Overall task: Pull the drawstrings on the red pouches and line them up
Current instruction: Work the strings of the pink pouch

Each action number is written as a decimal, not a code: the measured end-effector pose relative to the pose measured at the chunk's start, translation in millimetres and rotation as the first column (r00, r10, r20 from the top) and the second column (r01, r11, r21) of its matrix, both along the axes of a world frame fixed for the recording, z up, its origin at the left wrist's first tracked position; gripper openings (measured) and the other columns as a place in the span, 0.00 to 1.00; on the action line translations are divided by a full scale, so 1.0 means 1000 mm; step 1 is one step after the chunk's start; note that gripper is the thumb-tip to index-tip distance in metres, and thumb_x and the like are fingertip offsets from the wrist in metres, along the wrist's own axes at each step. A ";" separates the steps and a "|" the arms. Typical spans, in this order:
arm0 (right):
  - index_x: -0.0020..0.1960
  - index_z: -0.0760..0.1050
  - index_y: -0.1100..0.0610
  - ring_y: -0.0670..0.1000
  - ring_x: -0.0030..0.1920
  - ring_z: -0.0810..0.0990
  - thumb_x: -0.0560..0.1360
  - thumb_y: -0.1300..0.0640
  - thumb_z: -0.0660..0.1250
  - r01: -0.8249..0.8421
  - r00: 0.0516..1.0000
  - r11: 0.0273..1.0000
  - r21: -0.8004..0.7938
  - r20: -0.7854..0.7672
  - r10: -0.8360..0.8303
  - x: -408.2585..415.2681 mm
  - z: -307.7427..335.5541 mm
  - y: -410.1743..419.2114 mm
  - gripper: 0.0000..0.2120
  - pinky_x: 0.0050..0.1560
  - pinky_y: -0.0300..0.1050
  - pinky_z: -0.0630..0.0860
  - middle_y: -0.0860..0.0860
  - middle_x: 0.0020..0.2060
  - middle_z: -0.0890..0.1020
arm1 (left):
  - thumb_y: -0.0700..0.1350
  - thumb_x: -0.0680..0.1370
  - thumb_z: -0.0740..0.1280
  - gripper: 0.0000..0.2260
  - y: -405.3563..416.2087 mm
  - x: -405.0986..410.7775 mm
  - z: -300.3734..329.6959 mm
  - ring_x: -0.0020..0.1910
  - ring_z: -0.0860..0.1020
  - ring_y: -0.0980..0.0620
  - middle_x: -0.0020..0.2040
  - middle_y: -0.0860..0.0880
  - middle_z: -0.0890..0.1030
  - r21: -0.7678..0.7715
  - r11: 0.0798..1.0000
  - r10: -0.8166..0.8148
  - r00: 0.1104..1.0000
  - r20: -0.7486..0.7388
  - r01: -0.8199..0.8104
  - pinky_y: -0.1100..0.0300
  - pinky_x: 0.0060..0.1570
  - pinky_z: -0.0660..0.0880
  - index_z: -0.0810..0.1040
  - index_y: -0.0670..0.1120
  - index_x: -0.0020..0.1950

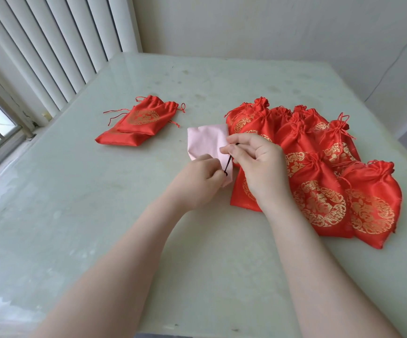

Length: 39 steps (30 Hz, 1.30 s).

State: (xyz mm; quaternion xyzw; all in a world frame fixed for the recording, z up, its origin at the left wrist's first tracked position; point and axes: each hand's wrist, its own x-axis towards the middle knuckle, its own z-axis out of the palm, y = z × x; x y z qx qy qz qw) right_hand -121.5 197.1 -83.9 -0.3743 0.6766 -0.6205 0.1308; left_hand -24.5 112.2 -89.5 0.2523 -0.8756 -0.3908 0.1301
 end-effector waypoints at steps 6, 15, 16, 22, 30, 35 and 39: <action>0.52 0.76 0.51 0.46 0.39 0.81 0.74 0.63 0.67 -0.078 0.994 0.996 -0.034 0.075 0.081 0.006 0.005 -0.002 0.10 0.33 0.36 0.77 0.50 0.37 0.84 | 0.46 0.78 0.57 0.15 0.001 0.001 -0.003 0.35 0.70 0.53 0.37 0.49 0.72 -0.029 0.991 -0.135 0.990 -0.050 0.134 0.57 0.39 0.68 0.70 0.46 0.31; 0.53 0.74 0.54 0.42 0.37 0.81 0.77 0.68 0.61 -0.208 0.977 0.969 0.134 0.083 0.198 -0.002 0.003 0.001 0.11 0.38 0.36 0.77 0.55 0.47 0.81 | 0.42 0.80 0.58 0.16 -0.002 0.002 0.005 0.27 0.70 0.57 0.29 0.51 0.72 0.499 0.866 0.130 0.976 -0.172 -0.027 0.68 0.29 0.67 0.70 0.45 0.32; 0.51 0.74 0.54 0.42 0.36 0.81 0.76 0.69 0.62 -0.228 0.972 0.962 0.150 0.082 0.218 -0.002 0.002 0.001 0.12 0.38 0.36 0.78 0.54 0.45 0.81 | 0.42 0.80 0.58 0.14 -0.002 0.002 0.006 0.28 0.70 0.57 0.30 0.51 0.73 0.521 0.853 0.148 0.974 -0.171 -0.038 0.67 0.30 0.67 0.71 0.44 0.34; 0.40 0.74 0.49 0.40 0.31 0.79 0.72 0.69 0.67 -0.172 0.978 0.965 0.196 -0.081 0.191 -0.003 0.001 0.002 0.14 0.39 0.32 0.74 0.46 0.34 0.80 | 0.42 0.79 0.58 0.10 -0.009 0.003 0.005 0.31 0.72 0.54 0.29 0.52 0.76 0.554 0.831 0.153 0.977 -0.150 -0.046 0.61 0.35 0.67 0.75 0.40 0.41; 0.43 0.74 0.47 0.44 0.37 0.81 0.71 0.65 0.69 -0.152 0.961 0.964 0.218 -0.197 0.196 -0.012 0.010 0.011 0.13 0.43 0.36 0.73 0.43 0.36 0.79 | 0.41 0.79 0.58 0.12 -0.002 0.000 0.003 0.30 0.72 0.53 0.30 0.51 0.77 0.689 0.725 0.162 0.969 -0.186 0.011 0.65 0.33 0.70 0.74 0.42 0.37; 0.46 0.75 0.44 0.39 0.37 0.76 0.70 0.64 0.70 -0.219 0.945 0.939 0.264 -0.183 0.272 -0.011 0.010 0.011 0.15 0.46 0.40 0.74 0.42 0.37 0.78 | 0.42 0.79 0.61 0.11 -0.004 0.001 0.001 0.33 0.74 0.53 0.36 0.46 0.80 0.649 0.759 0.088 0.981 -0.173 0.047 0.65 0.34 0.70 0.78 0.39 0.41; 0.43 0.75 0.47 0.44 0.33 0.76 0.71 0.70 0.68 -0.265 0.956 0.943 0.201 -0.073 0.284 -0.010 0.011 0.009 0.16 0.37 0.39 0.77 0.47 0.35 0.77 | 0.45 0.79 0.62 0.13 -0.006 0.003 0.002 0.34 0.75 0.53 0.32 0.51 0.80 0.620 0.783 0.077 0.983 -0.166 0.043 0.65 0.37 0.71 0.78 0.41 0.38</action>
